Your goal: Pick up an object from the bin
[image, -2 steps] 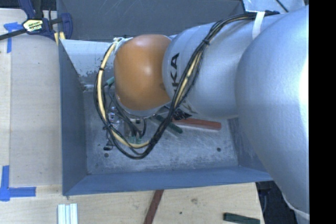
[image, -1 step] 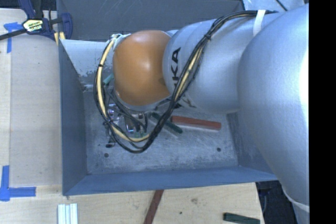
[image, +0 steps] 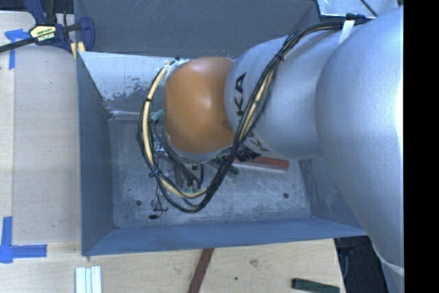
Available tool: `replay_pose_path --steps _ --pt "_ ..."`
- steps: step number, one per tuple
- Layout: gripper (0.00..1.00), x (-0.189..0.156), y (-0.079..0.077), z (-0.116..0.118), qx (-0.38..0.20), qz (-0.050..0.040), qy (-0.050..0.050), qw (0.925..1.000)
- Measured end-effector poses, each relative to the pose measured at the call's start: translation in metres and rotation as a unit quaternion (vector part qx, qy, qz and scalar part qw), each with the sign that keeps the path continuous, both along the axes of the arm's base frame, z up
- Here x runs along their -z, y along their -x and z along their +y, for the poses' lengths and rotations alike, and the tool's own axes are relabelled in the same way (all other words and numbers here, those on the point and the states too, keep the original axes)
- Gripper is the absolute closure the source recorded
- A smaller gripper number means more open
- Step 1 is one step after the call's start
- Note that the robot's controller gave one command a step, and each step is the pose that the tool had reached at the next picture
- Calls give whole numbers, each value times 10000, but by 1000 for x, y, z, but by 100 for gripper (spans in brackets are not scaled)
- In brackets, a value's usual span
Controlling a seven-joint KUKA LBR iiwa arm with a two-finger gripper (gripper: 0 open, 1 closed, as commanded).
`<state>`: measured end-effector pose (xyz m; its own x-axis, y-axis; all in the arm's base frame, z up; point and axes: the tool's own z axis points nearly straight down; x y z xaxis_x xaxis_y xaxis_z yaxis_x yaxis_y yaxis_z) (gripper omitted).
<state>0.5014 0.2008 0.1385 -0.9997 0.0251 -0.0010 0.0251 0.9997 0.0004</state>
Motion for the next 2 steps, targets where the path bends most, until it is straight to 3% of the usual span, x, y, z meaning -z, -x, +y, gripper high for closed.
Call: replay_pose_path --steps 1,2 --pt "0 0 0 0 3 -1 -1 10000" --pt "0 14 -1 -16 -427 -17 -9 9991"
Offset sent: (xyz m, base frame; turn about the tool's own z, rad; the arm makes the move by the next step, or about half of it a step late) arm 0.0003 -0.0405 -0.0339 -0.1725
